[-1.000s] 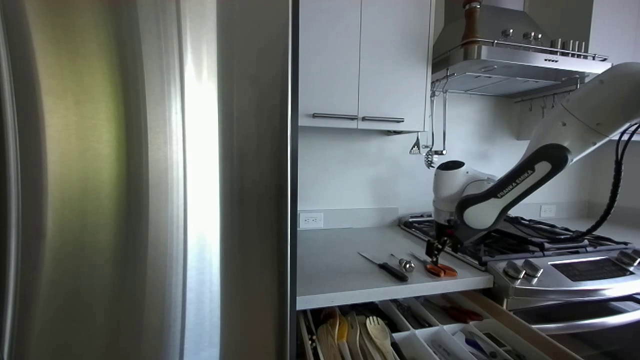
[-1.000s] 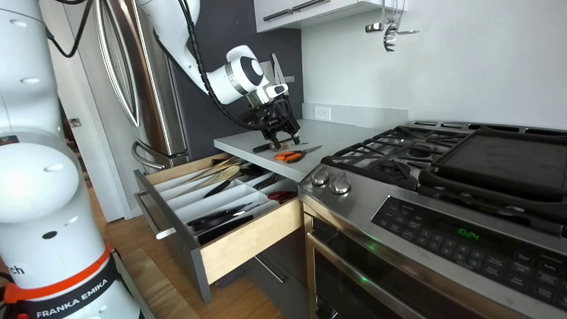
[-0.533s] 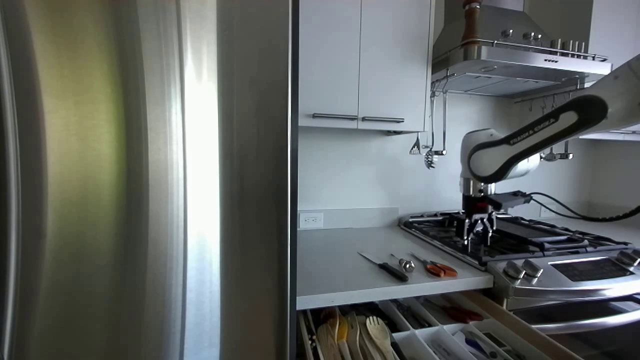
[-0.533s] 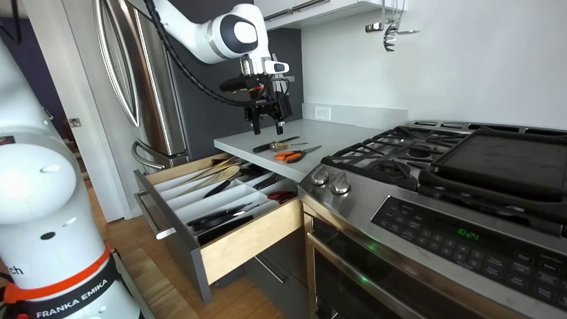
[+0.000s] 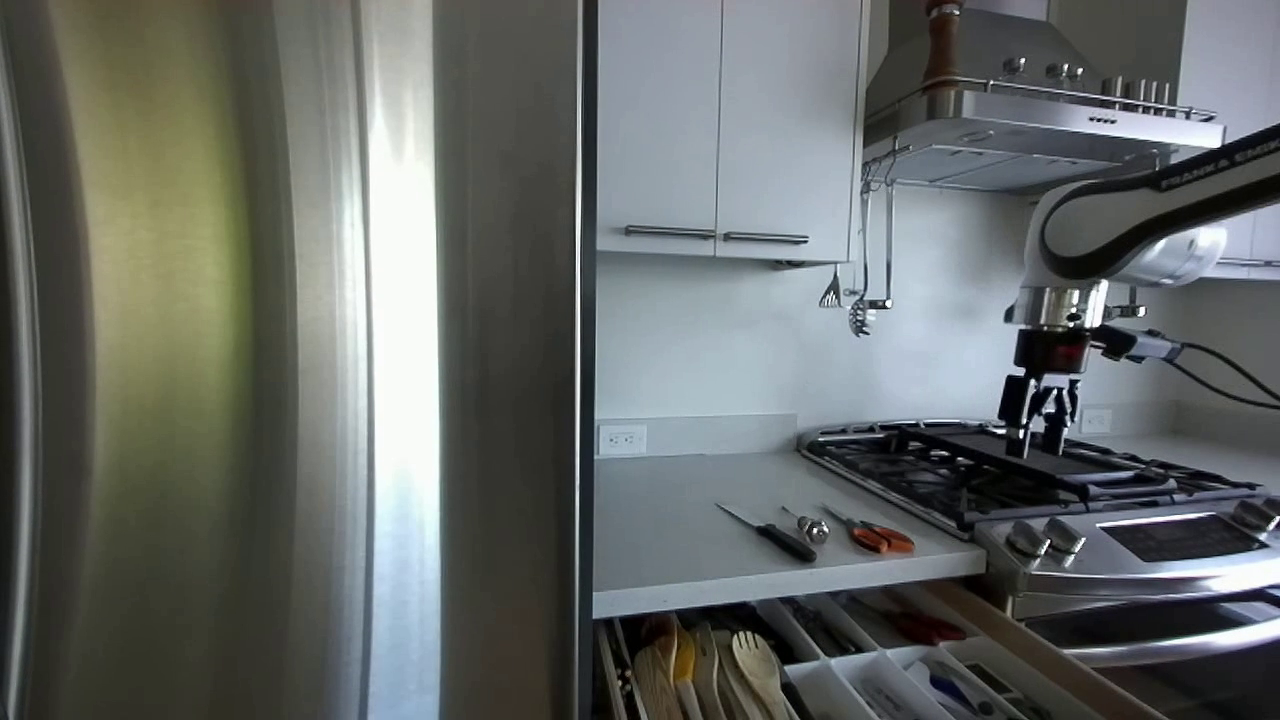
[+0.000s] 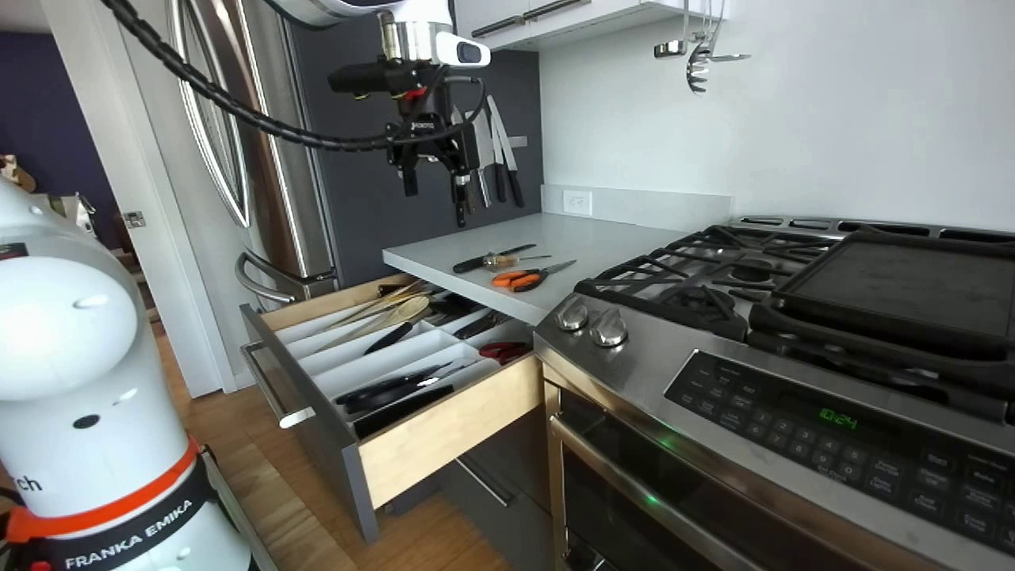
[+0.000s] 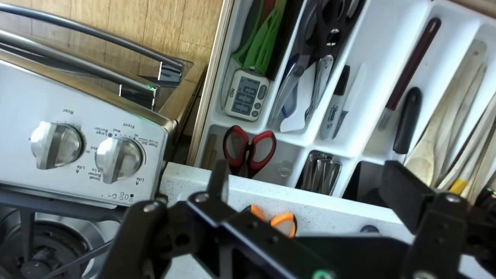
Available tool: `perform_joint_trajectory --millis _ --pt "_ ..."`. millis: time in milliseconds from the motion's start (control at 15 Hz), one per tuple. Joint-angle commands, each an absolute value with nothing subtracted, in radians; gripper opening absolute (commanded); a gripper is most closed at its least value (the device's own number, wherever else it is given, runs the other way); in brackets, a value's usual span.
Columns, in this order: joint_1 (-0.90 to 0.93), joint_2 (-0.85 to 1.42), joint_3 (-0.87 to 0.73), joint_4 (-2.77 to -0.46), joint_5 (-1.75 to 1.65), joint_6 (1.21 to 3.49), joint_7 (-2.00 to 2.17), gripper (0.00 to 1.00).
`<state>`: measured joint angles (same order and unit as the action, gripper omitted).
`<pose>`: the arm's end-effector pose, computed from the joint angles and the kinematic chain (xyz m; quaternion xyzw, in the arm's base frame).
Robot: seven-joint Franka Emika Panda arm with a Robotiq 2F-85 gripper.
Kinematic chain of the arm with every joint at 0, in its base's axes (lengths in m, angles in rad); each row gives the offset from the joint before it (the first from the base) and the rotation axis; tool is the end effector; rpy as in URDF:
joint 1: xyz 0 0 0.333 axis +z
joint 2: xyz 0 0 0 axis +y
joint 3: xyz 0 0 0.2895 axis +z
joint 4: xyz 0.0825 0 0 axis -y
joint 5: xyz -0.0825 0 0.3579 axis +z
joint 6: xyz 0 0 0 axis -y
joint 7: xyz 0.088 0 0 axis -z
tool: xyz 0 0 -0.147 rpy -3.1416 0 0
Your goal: Remove the orange and black scissors from the far right compartment of the opened drawer and place it on the counter top
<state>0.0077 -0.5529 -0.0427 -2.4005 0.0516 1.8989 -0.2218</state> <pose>0.3804 -0.0081 0.4620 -0.9951 -0.0884 -0.0296 0.0324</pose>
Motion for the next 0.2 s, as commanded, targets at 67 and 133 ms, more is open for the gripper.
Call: perform_joint_trajectory --millis 67,133 --pt "0.020 -0.591 -0.057 -2.425 0.050 1.893 -0.231 1.00" --pt "0.021 -0.598 -0.058 -2.432 0.051 1.893 -0.232 1.00"
